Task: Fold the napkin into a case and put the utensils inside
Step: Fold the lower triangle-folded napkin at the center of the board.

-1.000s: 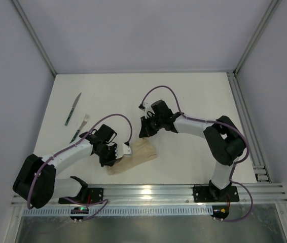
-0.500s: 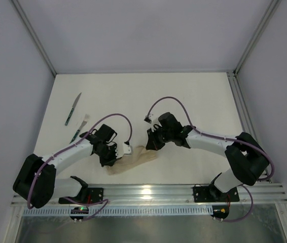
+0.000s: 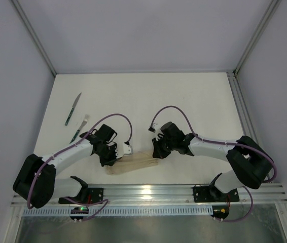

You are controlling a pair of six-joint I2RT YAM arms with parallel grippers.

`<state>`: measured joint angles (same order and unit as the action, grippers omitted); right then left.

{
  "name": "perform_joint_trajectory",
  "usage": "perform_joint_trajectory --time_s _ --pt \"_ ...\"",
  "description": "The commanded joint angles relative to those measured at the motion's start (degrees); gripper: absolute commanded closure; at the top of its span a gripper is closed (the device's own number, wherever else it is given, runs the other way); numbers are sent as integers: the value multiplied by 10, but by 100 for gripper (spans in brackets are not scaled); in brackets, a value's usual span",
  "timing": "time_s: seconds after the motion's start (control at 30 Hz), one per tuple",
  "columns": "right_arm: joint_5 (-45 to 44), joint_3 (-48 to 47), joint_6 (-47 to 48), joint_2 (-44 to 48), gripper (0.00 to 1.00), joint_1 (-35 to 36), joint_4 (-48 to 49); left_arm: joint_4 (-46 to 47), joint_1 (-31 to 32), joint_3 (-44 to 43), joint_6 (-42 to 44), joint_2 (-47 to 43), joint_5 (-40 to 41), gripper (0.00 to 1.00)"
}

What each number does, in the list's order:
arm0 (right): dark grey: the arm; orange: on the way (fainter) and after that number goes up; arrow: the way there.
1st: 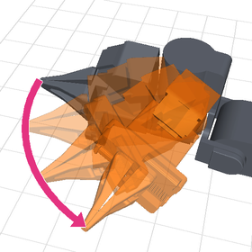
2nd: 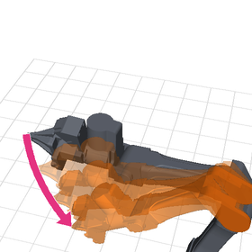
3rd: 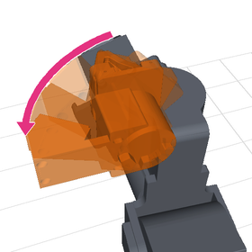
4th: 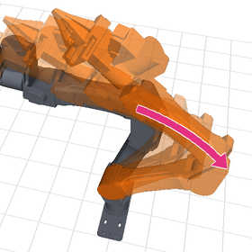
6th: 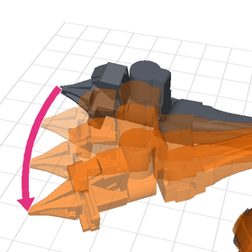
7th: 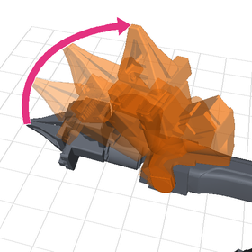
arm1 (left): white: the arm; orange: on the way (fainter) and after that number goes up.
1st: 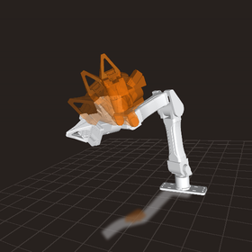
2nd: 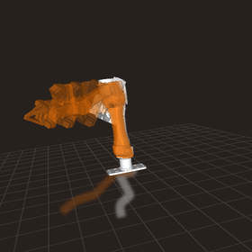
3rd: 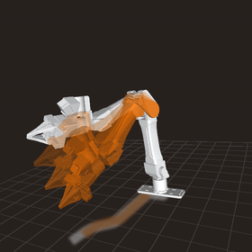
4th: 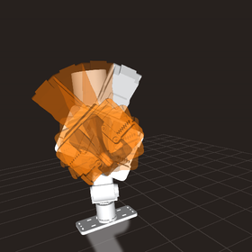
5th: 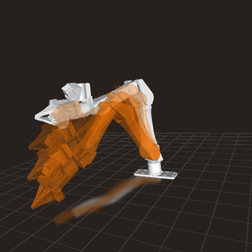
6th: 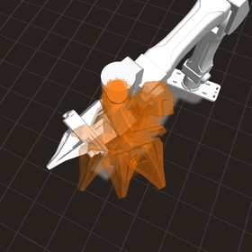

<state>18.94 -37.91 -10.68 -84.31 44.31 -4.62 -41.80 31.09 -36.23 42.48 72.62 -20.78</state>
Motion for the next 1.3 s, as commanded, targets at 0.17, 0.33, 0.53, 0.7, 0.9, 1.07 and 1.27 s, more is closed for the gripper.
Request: perform_joint_trajectory --time_s 0.17,0.33,0.53,0.7,0.9,1.07,1.27 --pt "-41 6 2 -12 96 1 0 -9 -1 5 22 0 15 83" --pt "-39 5 3 -16 96 0 10 -76 -2 -45 40 -51 -21 66" --pt "-36 3 6 -27 96 1 18 -247 -3 -150 109 -53 -136 63" --pt "-36 6 7 -31 96 0 29 -284 -5 -199 156 -41 -163 57" --pt "-34 5 6 -35 96 0 32 33 5 -113 22 -30 19 52" --pt "-30 6 4 -35 96 -1 36 131 57 -18 73 -17 70 49" --pt "-29 5 1 -38 96 -1 37 22 63 -18 161 -31 -34 9"
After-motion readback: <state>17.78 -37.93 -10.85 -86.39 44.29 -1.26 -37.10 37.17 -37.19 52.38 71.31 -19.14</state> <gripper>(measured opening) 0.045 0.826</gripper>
